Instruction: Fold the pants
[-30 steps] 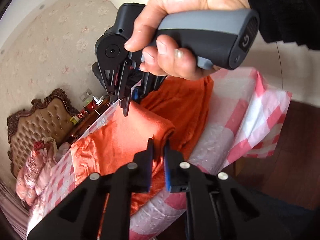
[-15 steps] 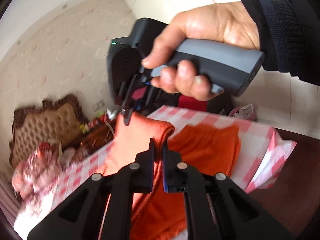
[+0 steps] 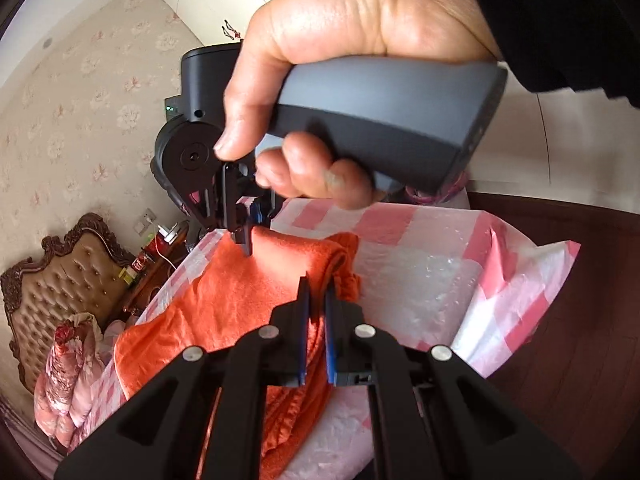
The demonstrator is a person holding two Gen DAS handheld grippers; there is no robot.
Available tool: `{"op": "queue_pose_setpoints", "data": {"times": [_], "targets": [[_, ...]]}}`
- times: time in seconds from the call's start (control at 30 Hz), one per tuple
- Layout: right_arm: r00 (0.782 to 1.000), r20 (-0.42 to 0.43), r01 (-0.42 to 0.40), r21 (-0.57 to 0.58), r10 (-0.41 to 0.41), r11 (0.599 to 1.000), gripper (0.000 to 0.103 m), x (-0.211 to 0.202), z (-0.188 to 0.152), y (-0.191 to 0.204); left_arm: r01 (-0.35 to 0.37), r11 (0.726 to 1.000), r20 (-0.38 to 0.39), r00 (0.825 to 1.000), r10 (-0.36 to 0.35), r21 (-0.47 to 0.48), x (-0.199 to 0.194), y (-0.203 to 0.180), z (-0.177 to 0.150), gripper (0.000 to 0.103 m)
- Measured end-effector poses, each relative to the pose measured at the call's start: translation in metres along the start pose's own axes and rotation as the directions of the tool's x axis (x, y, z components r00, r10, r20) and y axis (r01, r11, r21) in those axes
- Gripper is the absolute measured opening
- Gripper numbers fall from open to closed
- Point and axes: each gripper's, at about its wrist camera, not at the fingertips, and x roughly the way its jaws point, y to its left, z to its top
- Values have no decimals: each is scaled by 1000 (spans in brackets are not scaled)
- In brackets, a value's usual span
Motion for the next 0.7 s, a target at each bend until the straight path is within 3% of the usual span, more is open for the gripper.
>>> {"op": "queue_pose_setpoints", "data": {"times": [0.03, 0.13, 0.23, 0.3, 0.37, 0.47, 0.5, 0.57, 0.6, 0.63, 0.67, 0.7], "targets": [[1000, 10, 20, -8, -20, 1000, 19, 0, -1, 1, 20, 1000, 3, 1000, -20, 10, 1, -2, 0, 25], [994, 47, 96, -18, -95, 995, 35, -4, -6, 3, 74, 997, 39, 997, -73, -14, -9, 1, -3, 53], [978, 110, 173, 20, -175, 985, 52, -19, -12, 0, 127, 992, 103, 987, -123, -28, -43, 18, -11, 62], [975, 121, 184, 28, -186, 983, 54, -29, -23, -1, 174, 975, 113, 981, -159, -141, -67, 52, -26, 64], [978, 108, 179, 16, -180, 984, 62, -34, -39, 3, 228, 904, 86, 974, -212, -361, -85, 107, -55, 64], [985, 56, 165, 22, -166, 986, 62, -26, -64, 5, 193, 739, 27, 973, -231, -646, -95, 182, -119, 63], [985, 50, 162, 23, -163, 987, 62, -24, -70, 7, 188, 712, 15, 970, -242, -677, -95, 192, -132, 63], [988, 46, 145, 43, -147, 988, 60, -20, -79, 7, 193, 610, -11, 949, -315, -769, -88, 211, -169, 63], [989, 46, 137, 70, -140, 988, 59, -17, -83, 6, 208, 522, -4, 927, -376, -827, -81, 219, -188, 63], [989, 50, 132, 84, -137, 988, 53, -16, -86, 6, 236, 460, 16, 902, -432, -856, -74, 221, -199, 63], [991, 55, 118, 98, -124, 988, 48, -15, -89, 7, 244, 448, 19, 893, -450, -860, -69, 221, -203, 63], [992, 57, 108, 108, -115, 988, 46, -15, -90, 8, 226, 484, -8, 900, -435, -845, -66, 221, -205, 60]]}}
